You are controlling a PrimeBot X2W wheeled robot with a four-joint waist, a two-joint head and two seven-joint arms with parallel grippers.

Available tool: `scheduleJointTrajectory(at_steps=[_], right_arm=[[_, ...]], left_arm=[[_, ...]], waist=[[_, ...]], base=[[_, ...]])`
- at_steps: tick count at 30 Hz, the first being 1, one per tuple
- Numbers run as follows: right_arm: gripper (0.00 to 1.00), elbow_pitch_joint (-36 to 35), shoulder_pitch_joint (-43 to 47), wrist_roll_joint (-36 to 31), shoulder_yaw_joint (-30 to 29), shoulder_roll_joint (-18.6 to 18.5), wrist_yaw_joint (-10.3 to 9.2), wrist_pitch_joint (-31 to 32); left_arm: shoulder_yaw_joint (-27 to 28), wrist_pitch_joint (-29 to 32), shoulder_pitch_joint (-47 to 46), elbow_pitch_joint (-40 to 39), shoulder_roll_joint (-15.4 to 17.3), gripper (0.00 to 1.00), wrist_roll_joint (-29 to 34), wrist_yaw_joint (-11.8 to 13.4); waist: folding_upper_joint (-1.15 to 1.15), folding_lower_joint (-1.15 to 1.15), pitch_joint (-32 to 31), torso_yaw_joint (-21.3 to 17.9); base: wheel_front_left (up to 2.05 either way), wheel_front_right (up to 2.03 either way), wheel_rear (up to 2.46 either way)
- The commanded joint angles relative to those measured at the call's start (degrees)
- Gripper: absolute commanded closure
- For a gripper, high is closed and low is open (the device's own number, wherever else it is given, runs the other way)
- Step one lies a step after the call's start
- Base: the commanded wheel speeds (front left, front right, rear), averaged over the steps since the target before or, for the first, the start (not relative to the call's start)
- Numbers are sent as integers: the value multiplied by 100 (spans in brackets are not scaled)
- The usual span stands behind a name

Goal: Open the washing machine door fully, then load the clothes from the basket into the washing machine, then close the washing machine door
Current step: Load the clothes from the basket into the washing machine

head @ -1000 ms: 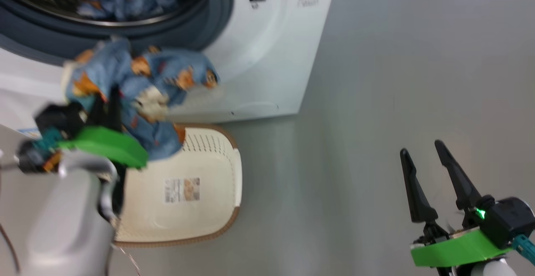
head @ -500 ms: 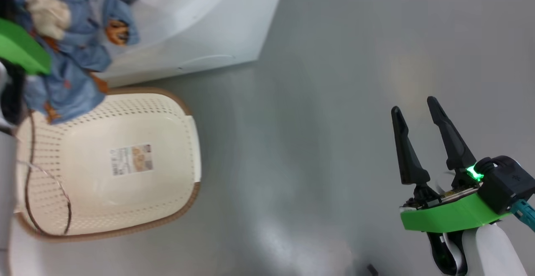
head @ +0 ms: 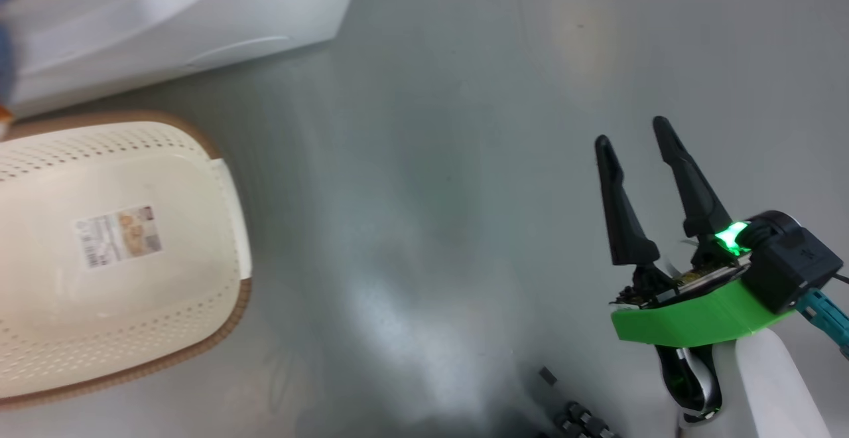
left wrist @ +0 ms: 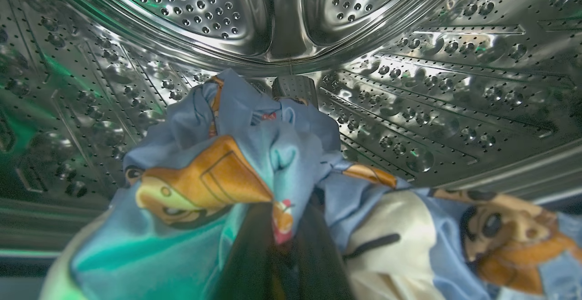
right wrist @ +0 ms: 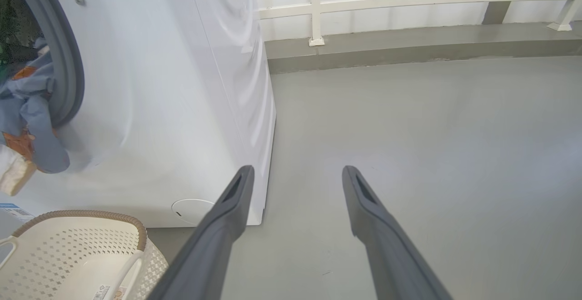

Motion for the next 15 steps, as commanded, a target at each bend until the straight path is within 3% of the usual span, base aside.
scheduleJointTrajectory(at_steps=[1, 9, 15], right_arm=[[0, -94, 19, 115, 143, 19, 35, -68], [0, -42, -100, 187, 199, 38, 35, -69], [0, -20, -176, 239, 253, 43, 35, -69]], left_arm=[[132, 79, -192, -266, 395, 100, 27, 85], [185, -192, -439, -614, 784, 100, 362, 336], [239, -1365, -780, -763, 997, 100, 856, 612]], waist=[[0, -1, 234, -246], [0, -1, 377, -439], [0, -1, 486, -519]], base=[[0, 0, 0], [0, 0, 0], [0, 0, 0]])
